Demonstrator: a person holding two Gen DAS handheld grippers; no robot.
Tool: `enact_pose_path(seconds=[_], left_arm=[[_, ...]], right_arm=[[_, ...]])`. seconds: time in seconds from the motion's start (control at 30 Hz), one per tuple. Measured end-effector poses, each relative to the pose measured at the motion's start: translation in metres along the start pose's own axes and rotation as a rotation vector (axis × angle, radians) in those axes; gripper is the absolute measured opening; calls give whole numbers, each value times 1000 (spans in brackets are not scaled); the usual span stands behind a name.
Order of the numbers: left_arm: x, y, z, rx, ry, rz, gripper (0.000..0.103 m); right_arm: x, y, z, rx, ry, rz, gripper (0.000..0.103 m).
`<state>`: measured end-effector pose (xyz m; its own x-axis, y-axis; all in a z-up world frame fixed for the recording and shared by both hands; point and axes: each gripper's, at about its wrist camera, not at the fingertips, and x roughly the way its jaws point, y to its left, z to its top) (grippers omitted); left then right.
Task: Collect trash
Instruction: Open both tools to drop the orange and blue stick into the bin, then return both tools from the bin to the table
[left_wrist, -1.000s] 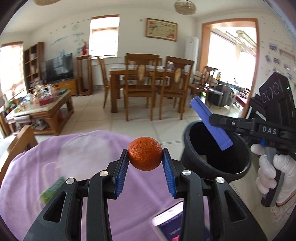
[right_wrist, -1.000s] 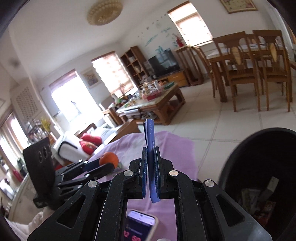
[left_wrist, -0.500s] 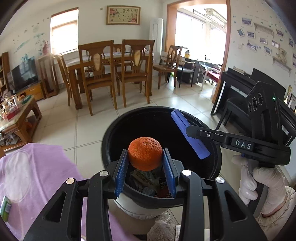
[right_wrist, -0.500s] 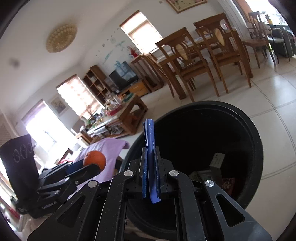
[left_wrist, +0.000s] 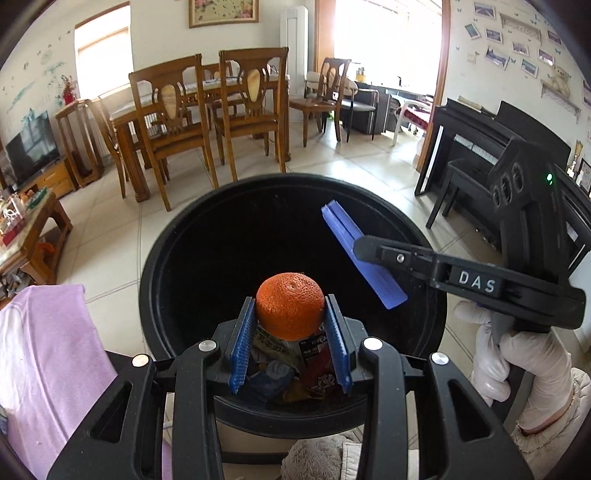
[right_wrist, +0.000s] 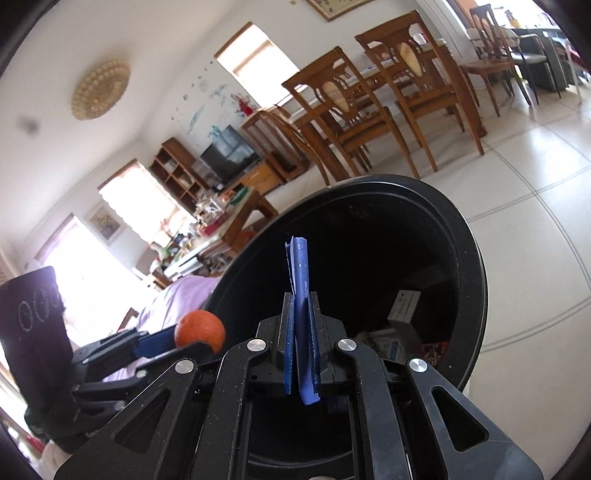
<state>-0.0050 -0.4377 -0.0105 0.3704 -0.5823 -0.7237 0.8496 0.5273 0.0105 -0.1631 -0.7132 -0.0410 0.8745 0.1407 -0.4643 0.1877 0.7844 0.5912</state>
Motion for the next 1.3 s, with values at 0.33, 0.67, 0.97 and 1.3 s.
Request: enact_pose_path(seconds=[0.33,0.67,0.97,1.3], left_arm=[[-4,-1,0,-2,8,17,63],[-43,6,-14,-19,-59,42,79],[-99,46,-44,-96,-132,103,91],[-168,135,-112,-290,-184,267,92]], right_arm=[[3,7,5,-5,3,5,19],[0,30,7,-45,-10,-2,54],[8,81,4,-108,3,17,62],[57,192,-9,-277,86,106,62]])
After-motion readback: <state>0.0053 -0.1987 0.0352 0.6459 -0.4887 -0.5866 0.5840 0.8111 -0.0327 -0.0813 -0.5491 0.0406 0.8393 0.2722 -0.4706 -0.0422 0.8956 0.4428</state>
